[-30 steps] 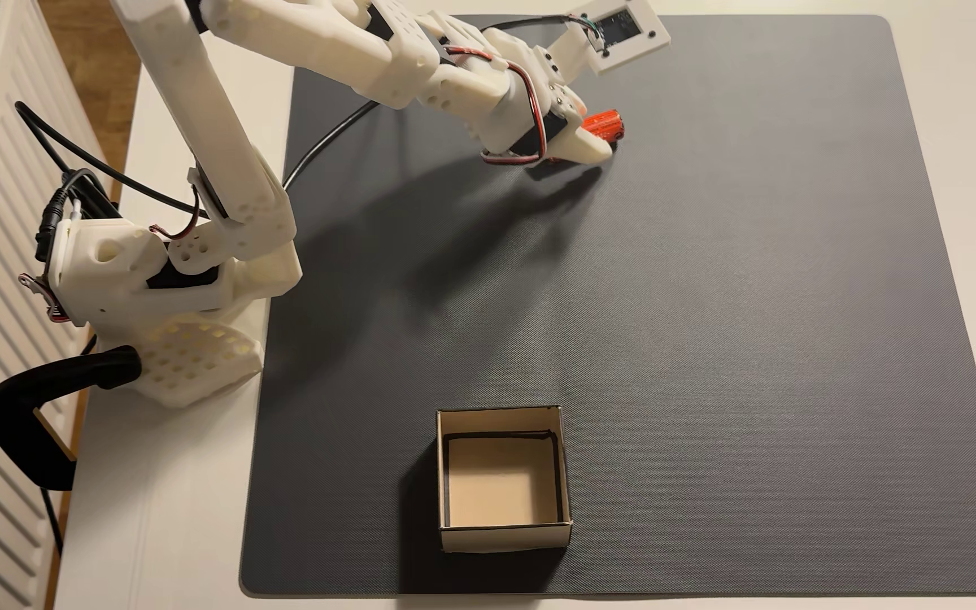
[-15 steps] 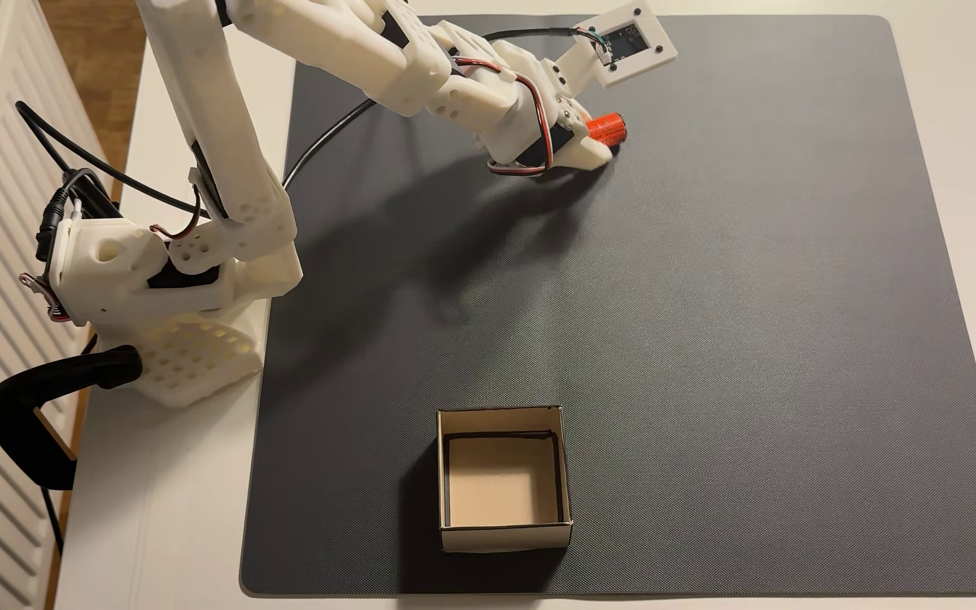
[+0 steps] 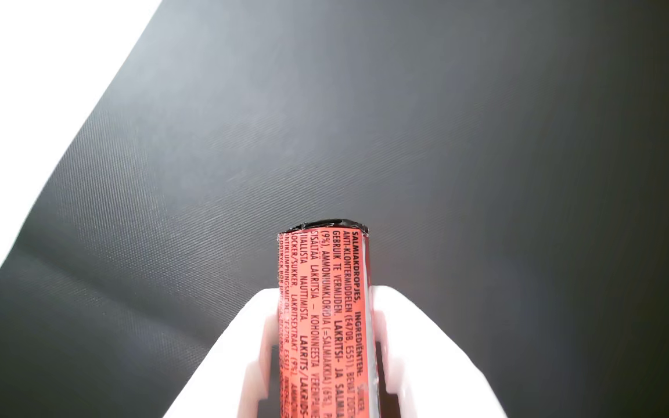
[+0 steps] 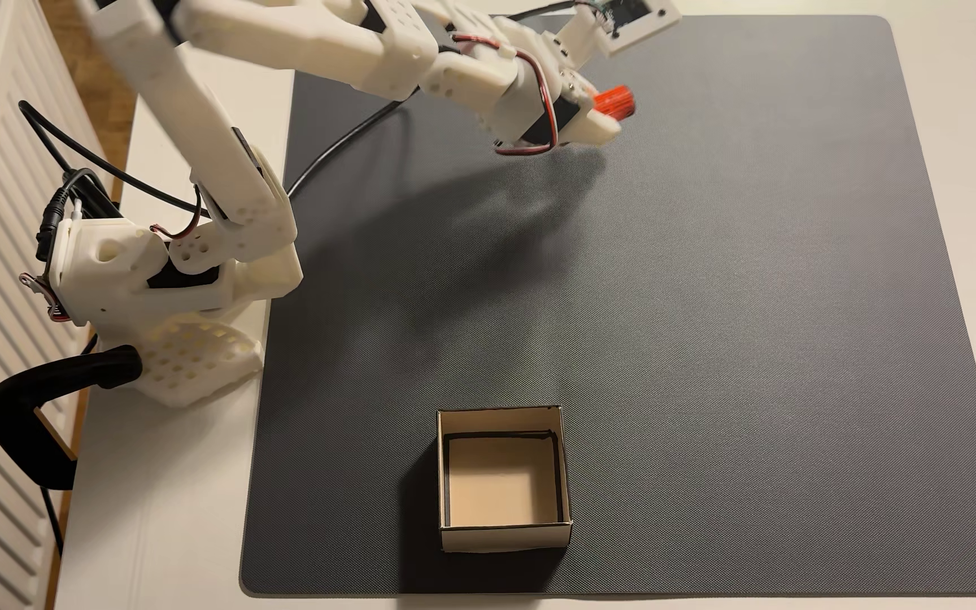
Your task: Pick the red object and place it in the box
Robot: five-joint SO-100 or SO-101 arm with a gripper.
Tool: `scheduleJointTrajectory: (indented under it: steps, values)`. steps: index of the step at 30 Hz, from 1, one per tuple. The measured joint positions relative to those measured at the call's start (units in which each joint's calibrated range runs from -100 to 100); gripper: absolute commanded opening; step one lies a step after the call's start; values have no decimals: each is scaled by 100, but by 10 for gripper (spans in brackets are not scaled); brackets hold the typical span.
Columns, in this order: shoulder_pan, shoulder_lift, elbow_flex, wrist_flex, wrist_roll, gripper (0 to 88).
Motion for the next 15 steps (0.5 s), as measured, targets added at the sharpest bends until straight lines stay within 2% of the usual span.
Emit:
scheduleJointTrajectory:
  steps: [6, 11, 15]
  values:
    - [824, -2061, -36, 1861, 475, 12]
    - [1730, -3752, 456, 2539, 783, 16]
    - [2554, -4942, 1159, 2904, 836, 16]
